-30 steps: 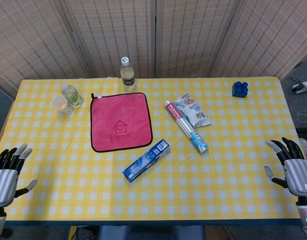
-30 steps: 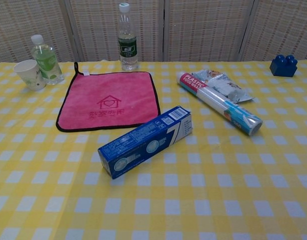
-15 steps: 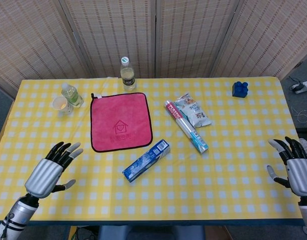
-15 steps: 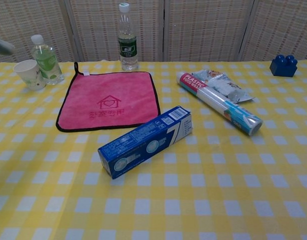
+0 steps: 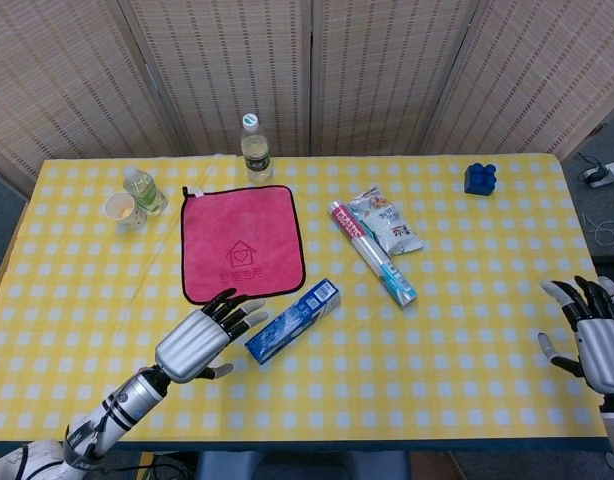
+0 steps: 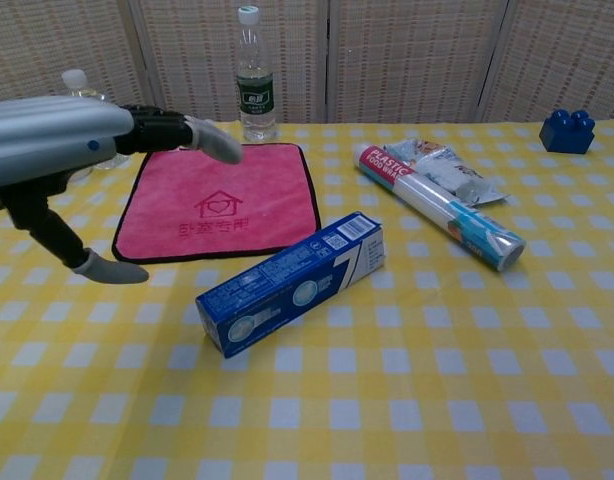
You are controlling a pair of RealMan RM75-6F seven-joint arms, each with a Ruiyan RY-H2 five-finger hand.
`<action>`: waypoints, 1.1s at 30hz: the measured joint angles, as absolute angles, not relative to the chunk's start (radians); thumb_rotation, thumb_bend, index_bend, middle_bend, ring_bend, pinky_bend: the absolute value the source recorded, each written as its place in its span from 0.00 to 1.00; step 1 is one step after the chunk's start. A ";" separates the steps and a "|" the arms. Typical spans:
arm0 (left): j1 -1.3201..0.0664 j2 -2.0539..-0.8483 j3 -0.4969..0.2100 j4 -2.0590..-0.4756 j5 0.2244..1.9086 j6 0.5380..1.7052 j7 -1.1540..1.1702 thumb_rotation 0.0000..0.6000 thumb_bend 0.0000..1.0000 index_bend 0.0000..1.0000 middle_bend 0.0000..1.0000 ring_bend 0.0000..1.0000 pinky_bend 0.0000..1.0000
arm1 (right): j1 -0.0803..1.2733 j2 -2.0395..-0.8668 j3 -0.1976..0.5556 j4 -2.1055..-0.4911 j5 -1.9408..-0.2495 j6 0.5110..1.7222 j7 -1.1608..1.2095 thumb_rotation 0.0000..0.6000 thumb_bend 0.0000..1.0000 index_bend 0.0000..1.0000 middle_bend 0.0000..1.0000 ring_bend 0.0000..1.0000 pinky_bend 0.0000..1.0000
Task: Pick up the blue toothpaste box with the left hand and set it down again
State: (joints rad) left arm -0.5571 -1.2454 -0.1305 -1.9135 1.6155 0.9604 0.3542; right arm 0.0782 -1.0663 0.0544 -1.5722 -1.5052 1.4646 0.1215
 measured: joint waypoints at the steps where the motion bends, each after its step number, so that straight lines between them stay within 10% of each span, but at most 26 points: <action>1: -0.568 -1.260 -0.135 -1.912 1.595 0.947 0.370 1.00 0.20 0.14 0.11 0.09 0.04 | 0.078 -1.067 0.054 -1.571 -1.504 1.463 0.123 1.00 0.32 0.16 0.17 0.04 0.06; 33: -0.837 -1.675 -0.160 -1.719 0.957 0.962 0.896 1.00 0.20 0.09 0.11 0.09 0.04 | 0.058 -1.069 0.055 -1.546 -1.492 1.473 0.155 1.00 0.32 0.15 0.17 0.04 0.06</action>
